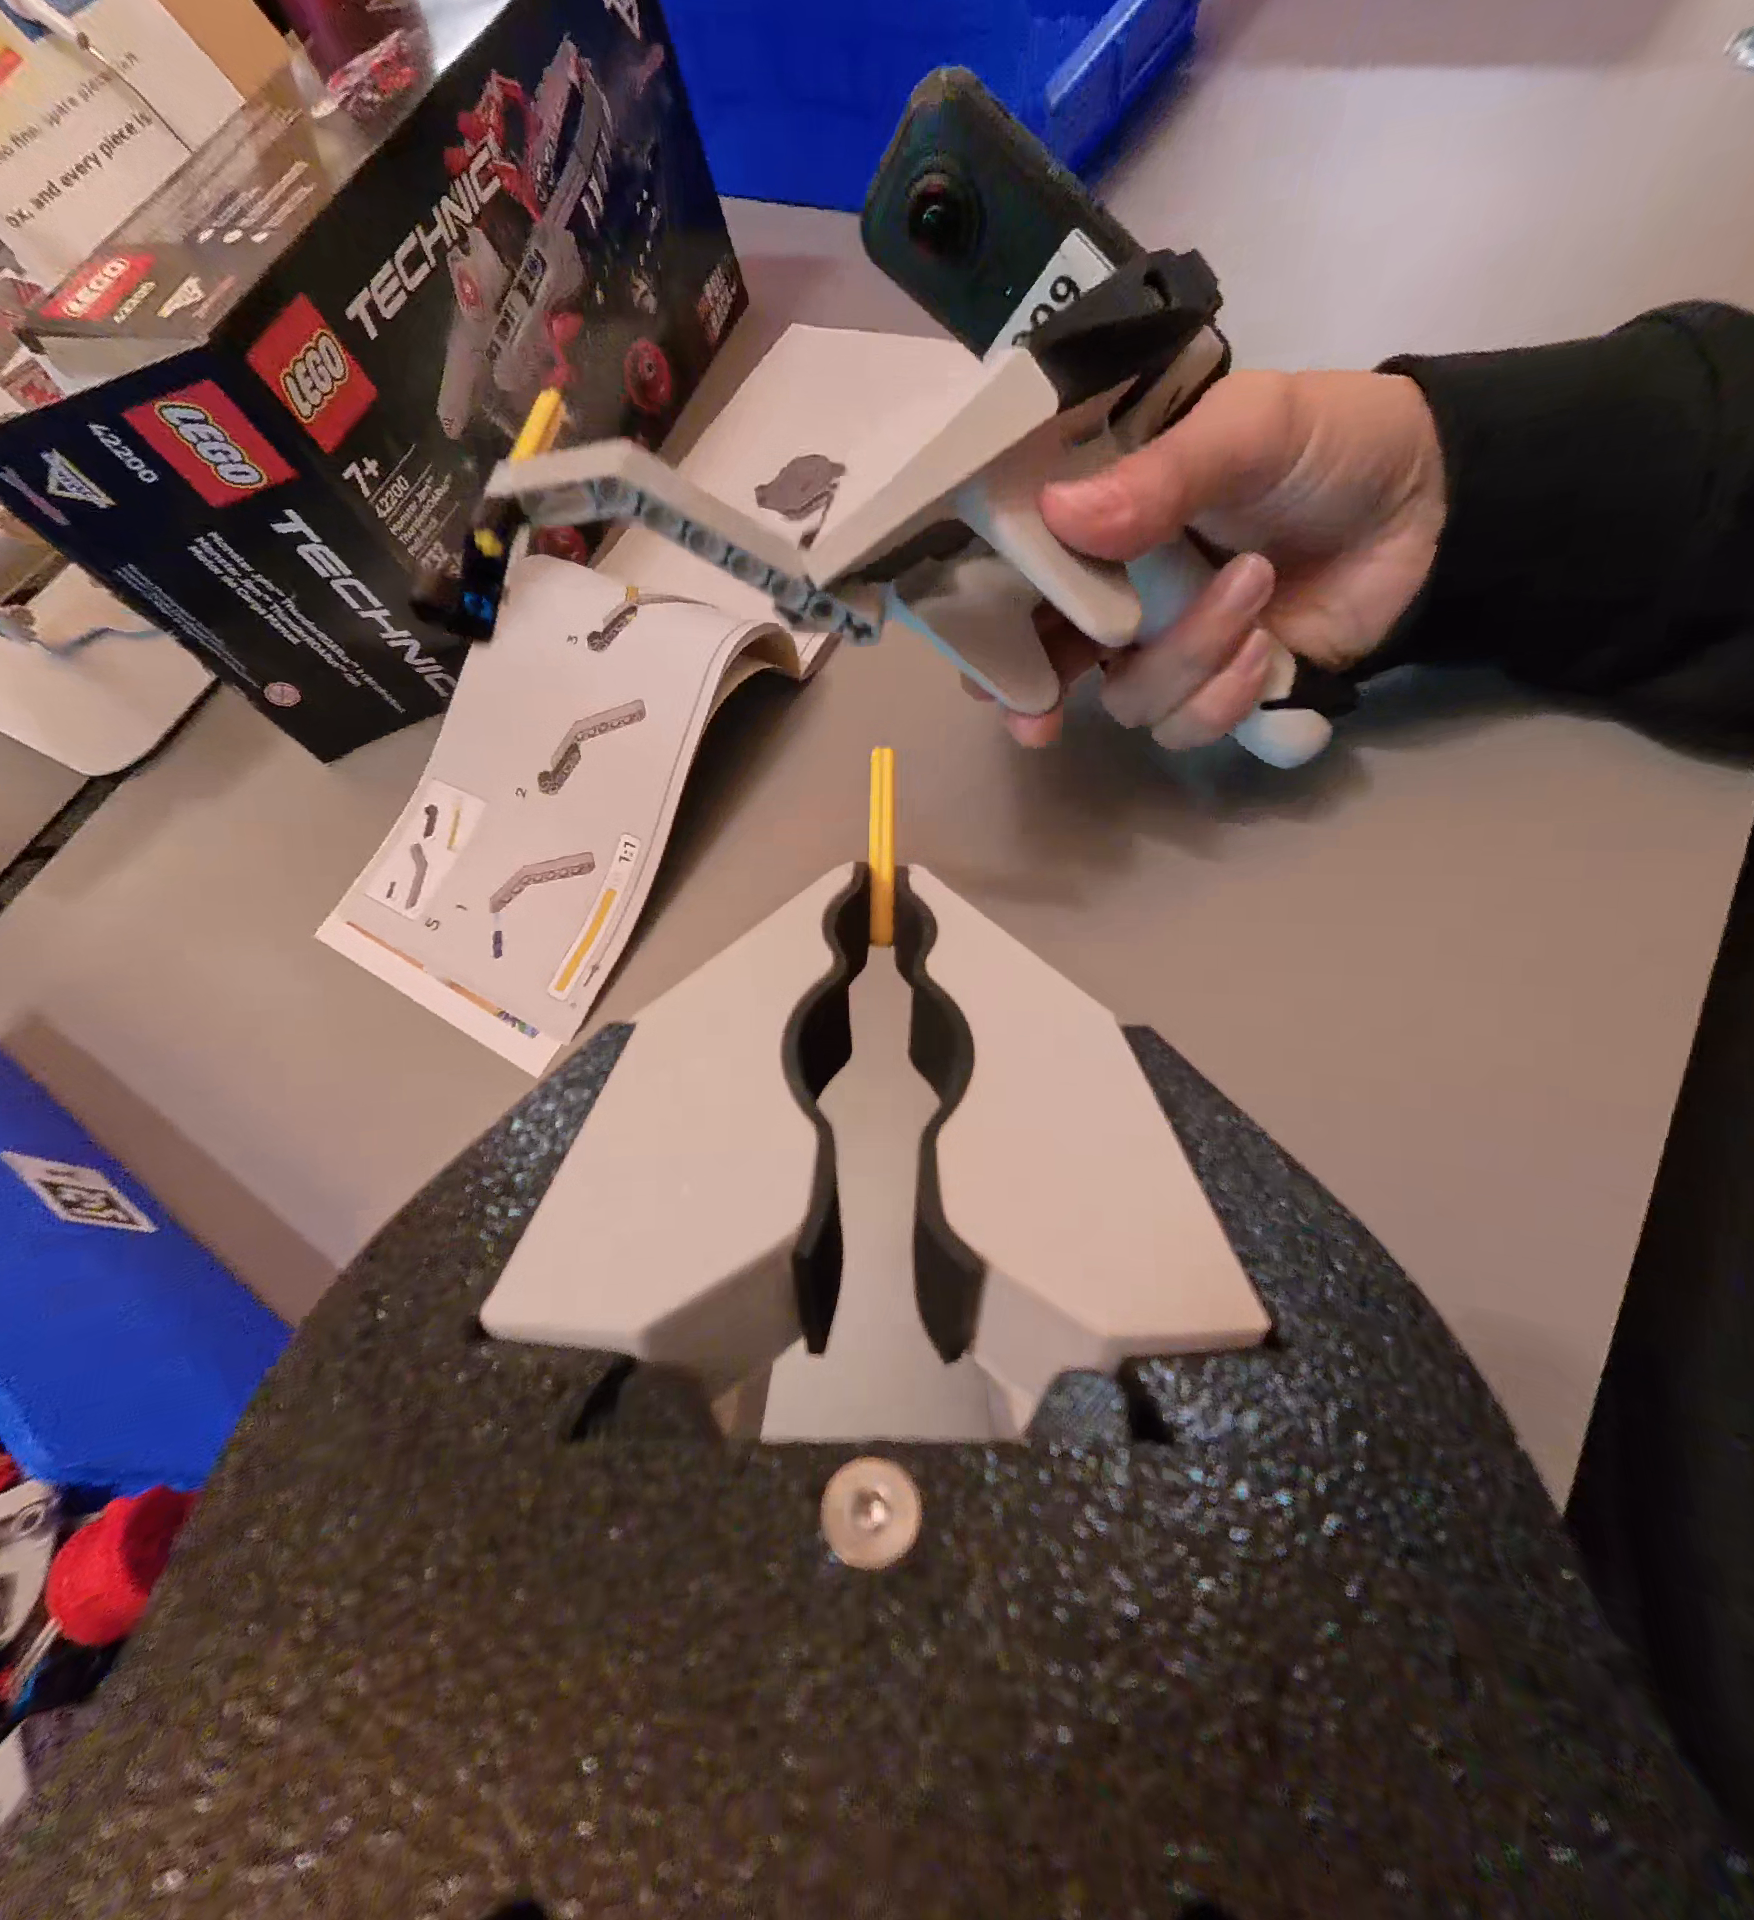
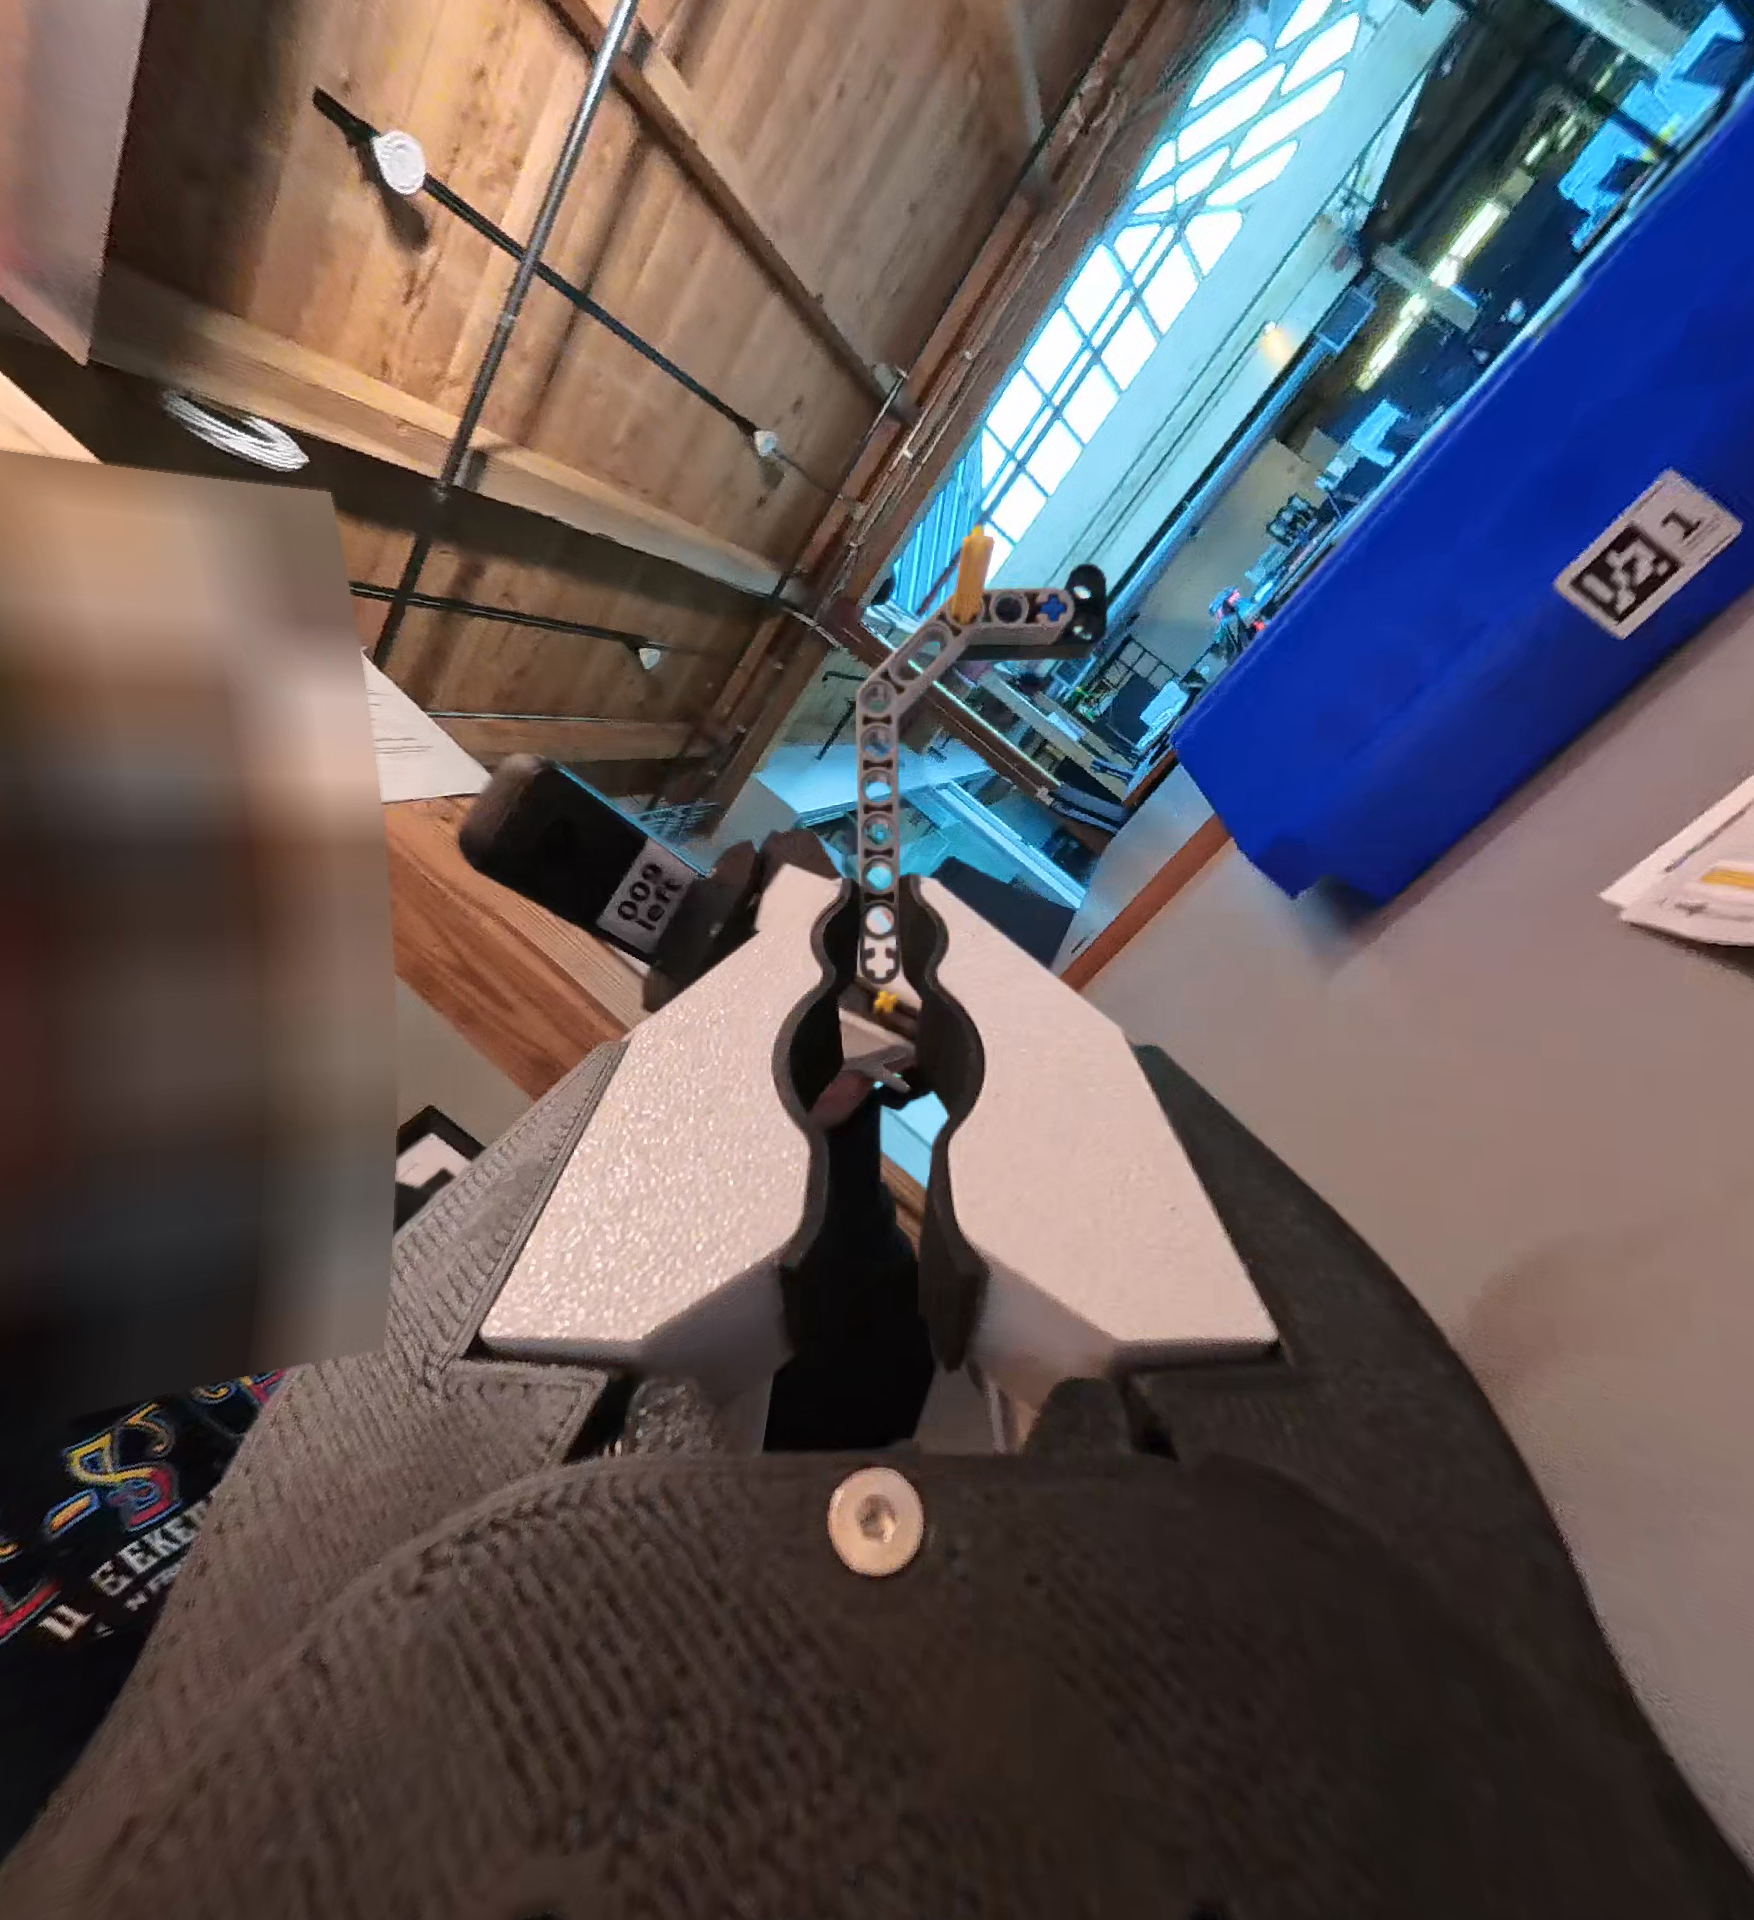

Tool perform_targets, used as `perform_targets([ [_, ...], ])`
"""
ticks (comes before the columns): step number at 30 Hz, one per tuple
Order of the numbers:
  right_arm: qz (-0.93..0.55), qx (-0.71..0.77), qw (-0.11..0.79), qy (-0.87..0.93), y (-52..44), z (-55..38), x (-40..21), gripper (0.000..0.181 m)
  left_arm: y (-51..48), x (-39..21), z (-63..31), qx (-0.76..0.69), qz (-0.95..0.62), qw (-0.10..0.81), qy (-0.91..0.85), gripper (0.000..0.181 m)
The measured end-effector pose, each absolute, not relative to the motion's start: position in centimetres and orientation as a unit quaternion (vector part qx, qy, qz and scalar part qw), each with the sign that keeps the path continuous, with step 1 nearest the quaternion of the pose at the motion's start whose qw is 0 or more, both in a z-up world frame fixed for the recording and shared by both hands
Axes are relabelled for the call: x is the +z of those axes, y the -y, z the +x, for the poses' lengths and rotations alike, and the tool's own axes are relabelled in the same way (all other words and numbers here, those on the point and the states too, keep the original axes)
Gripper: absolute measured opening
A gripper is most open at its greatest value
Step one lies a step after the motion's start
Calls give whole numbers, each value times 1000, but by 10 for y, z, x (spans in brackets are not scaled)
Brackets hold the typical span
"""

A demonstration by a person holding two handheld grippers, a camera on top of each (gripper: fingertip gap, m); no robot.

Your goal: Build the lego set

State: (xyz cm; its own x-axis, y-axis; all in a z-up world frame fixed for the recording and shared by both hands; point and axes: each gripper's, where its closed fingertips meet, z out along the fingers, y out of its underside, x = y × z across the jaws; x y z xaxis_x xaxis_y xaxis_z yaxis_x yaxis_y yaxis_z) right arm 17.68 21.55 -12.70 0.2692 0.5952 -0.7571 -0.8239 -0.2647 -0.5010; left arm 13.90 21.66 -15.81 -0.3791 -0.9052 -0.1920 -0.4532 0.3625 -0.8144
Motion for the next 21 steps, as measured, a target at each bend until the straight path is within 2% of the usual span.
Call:
perform_targets([
  [21, -571, 577, 579, -76, -221, 150, -139, 6, -216, -165, 135, -329, -464, 308, -763, 1],
])
